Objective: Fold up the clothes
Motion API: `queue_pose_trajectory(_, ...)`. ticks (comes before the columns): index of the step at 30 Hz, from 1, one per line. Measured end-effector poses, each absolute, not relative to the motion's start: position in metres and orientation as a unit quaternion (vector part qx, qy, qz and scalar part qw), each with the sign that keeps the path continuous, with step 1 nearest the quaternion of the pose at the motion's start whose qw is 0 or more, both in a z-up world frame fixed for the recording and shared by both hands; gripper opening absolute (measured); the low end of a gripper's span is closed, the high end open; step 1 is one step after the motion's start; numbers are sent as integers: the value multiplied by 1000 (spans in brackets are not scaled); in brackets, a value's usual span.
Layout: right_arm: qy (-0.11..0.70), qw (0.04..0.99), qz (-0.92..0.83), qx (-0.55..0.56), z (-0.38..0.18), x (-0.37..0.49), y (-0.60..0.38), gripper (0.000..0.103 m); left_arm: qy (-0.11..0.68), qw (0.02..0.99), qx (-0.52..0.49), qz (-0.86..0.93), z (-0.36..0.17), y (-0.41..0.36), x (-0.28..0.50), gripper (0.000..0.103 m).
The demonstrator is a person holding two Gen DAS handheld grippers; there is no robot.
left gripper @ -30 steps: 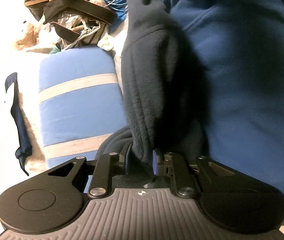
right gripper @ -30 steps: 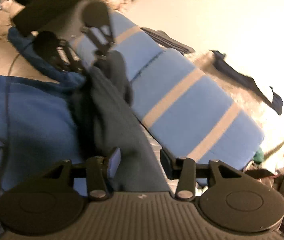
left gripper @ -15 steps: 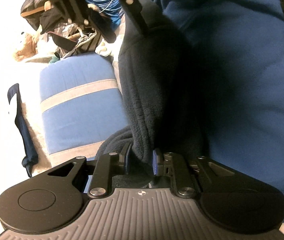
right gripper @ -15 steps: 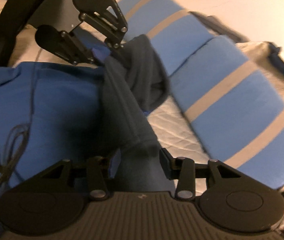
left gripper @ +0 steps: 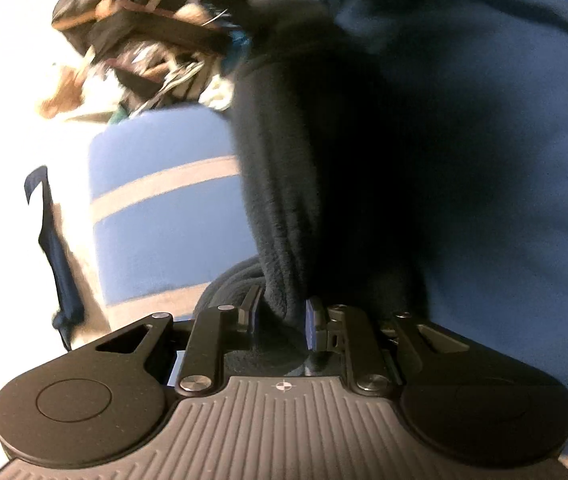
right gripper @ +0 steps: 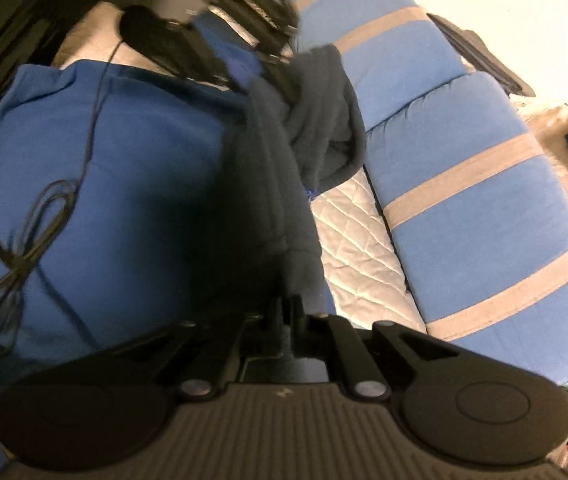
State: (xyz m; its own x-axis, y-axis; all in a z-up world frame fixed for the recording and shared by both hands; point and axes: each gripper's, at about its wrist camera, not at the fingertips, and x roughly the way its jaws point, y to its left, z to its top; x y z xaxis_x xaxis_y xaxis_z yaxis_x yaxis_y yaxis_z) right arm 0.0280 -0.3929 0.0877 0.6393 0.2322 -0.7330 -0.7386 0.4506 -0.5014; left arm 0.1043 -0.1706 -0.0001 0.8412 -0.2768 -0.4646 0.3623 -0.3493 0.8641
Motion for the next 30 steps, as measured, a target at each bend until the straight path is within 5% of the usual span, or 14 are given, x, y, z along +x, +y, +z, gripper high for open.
queue_pose_trajectory(4, 300, 796, 307, -427, 81, 7, -388, 5, 28, 588, 761, -271, 4, -182, 108, 18)
queue_pose_trajectory(6, 299, 804, 298, -418, 79, 3, -385, 36, 26, 594, 759, -263, 5, -186, 109, 18)
queue_pose_trajectory(9, 280, 835, 286, -378, 86, 4, -383, 61, 21, 604, 756, -252, 6, -186, 110, 18)
queue_pose_trajectory(11, 269, 857, 280, -338, 94, 10, -382, 64, 20, 605, 756, -247, 6, -185, 110, 18)
queue_pose_trajectory(20, 246, 872, 240, -348, 86, 40, -357, 60, 28, 614, 751, -241, 8, -184, 108, 18)
queue_pose_trajectory(24, 230, 859, 214, -403, 75, 40, -350, 19, 26, 626, 745, -230, 10, -189, 114, 18)
queue_pose_trajectory(30, 198, 871, 119, -434, 75, 57, -358, 17, 4, 648, 738, -187, 18, -220, 143, 18)
